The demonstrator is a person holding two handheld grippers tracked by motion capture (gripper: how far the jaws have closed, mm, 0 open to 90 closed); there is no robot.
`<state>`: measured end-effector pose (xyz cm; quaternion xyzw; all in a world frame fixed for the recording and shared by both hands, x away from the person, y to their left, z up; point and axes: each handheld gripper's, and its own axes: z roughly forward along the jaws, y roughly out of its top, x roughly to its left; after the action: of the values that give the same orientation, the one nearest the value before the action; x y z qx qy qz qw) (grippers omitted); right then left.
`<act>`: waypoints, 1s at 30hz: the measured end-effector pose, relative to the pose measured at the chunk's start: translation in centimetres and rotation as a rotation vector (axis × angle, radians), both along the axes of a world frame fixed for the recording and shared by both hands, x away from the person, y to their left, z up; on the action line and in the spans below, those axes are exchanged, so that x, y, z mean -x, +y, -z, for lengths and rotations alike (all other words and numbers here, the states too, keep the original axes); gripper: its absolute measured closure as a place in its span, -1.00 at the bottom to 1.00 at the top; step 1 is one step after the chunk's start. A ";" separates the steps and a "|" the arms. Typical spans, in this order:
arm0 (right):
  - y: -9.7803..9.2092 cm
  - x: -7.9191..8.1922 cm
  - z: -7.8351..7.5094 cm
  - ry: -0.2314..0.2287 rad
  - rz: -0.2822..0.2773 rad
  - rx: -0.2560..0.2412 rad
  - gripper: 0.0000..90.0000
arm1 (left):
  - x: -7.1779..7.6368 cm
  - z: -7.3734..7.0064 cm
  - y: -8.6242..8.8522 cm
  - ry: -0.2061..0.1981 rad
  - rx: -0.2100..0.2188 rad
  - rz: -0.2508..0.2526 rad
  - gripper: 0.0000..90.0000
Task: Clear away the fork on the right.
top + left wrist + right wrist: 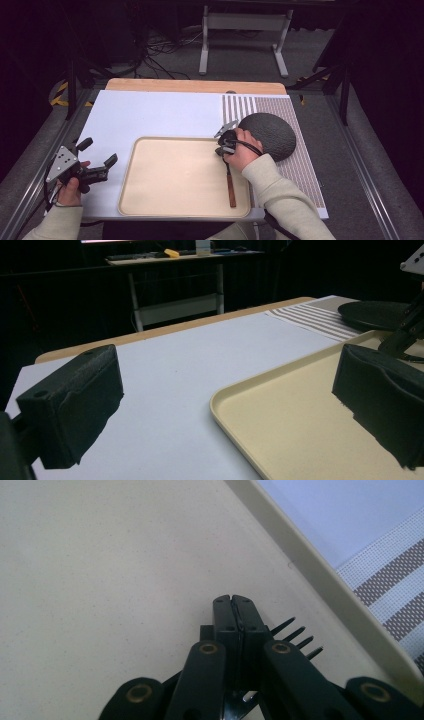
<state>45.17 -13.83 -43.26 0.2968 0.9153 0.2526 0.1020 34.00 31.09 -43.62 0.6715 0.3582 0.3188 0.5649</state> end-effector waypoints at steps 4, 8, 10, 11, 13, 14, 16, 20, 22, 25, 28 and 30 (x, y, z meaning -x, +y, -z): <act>-0.4 -0.1 0.0 0.004 0.006 -0.003 1.00 | 0.0 0.0 0.0 0.003 -0.005 0.002 -0.99; -0.7 -0.2 0.0 0.001 0.013 -0.002 0.99 | 0.0 0.0 0.0 0.003 -0.002 0.001 -0.99; -0.9 -0.2 0.0 0.002 0.021 -0.003 0.99 | 0.0 0.0 0.0 0.003 -0.002 0.000 -0.99; -0.9 -0.2 0.0 0.001 0.026 -0.004 0.98 | 0.0 0.0 0.0 0.004 -0.002 0.000 -0.99; -1.1 -0.2 0.0 -0.001 0.029 -0.007 0.97 | 0.0 0.1 0.0 0.005 -0.004 0.000 -0.99; -1.2 -0.3 0.0 -0.001 0.036 -0.011 0.96 | 0.0 0.1 0.1 0.005 -0.005 0.001 -0.99; -1.3 -0.3 0.0 -0.002 0.036 -0.010 0.95 | 0.0 0.1 0.0 0.003 0.001 -0.002 -0.99; -1.5 -0.3 0.0 -0.004 0.040 -0.013 0.90 | 0.0 0.1 0.1 0.004 -0.001 -0.004 -0.99; -1.5 -0.3 0.0 -0.009 0.038 -0.011 0.87 | 0.1 0.1 0.1 0.004 -0.001 -0.005 -0.99; -1.5 -0.3 -0.1 -0.023 0.028 -0.016 0.76 | 0.1 0.1 0.1 0.004 -0.004 -0.003 -0.99; -1.3 -0.1 -0.6 -0.045 0.019 -0.046 0.46 | 0.1 0.1 0.2 0.006 -0.007 -0.006 -0.99; -1.3 -0.1 -0.9 -0.060 0.015 -0.072 0.16 | 0.1 0.1 0.2 0.006 -0.007 -0.007 -0.99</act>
<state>45.28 -15.10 -42.37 0.2993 0.8998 0.2935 0.1205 33.90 31.29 -43.69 0.6732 0.3610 0.3200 0.5605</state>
